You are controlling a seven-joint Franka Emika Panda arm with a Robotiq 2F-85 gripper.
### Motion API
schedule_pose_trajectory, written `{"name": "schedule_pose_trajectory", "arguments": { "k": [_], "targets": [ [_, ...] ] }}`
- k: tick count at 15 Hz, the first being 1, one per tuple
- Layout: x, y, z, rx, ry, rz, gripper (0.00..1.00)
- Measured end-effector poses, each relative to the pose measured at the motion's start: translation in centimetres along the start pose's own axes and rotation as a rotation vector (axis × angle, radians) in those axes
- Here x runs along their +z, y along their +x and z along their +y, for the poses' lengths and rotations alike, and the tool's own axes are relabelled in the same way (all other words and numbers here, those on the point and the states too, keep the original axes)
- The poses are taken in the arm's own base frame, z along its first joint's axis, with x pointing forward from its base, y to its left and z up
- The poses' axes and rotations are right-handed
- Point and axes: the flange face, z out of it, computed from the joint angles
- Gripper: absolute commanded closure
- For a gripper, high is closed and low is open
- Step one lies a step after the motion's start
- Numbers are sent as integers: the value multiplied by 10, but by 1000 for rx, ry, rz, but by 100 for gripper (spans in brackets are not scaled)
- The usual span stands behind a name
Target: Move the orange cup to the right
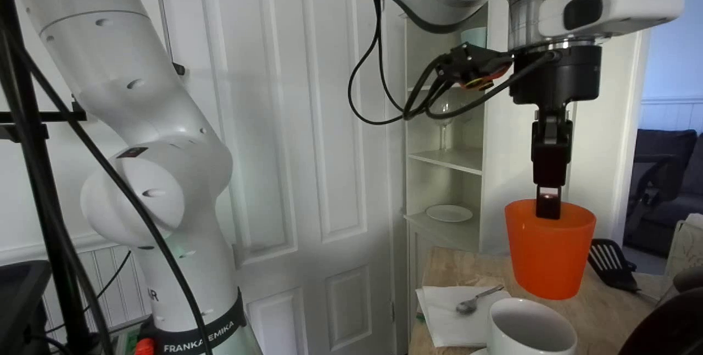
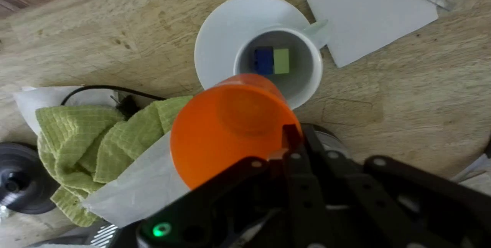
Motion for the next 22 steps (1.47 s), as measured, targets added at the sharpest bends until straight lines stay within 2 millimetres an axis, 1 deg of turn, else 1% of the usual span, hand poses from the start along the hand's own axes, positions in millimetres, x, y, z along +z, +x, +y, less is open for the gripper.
{"name": "schedule_pose_trajectory", "arguments": {
  "k": [6, 7, 9, 12, 16, 17, 20, 22],
  "targets": [
    [23, 25, 63, 139, -67, -22, 99],
    [28, 29, 71, 153, -72, -27, 96],
    [35, 39, 82, 176, -56, -17, 96],
    [41, 44, 84, 182, -58, -16, 96],
    [40, 44, 84, 182, -57, -14, 96],
    [40, 44, 84, 182, -57, -14, 99],
    [41, 44, 83, 181, -60, -15, 99],
    [46, 43, 83, 177, -70, -23, 99]
  ]
}}
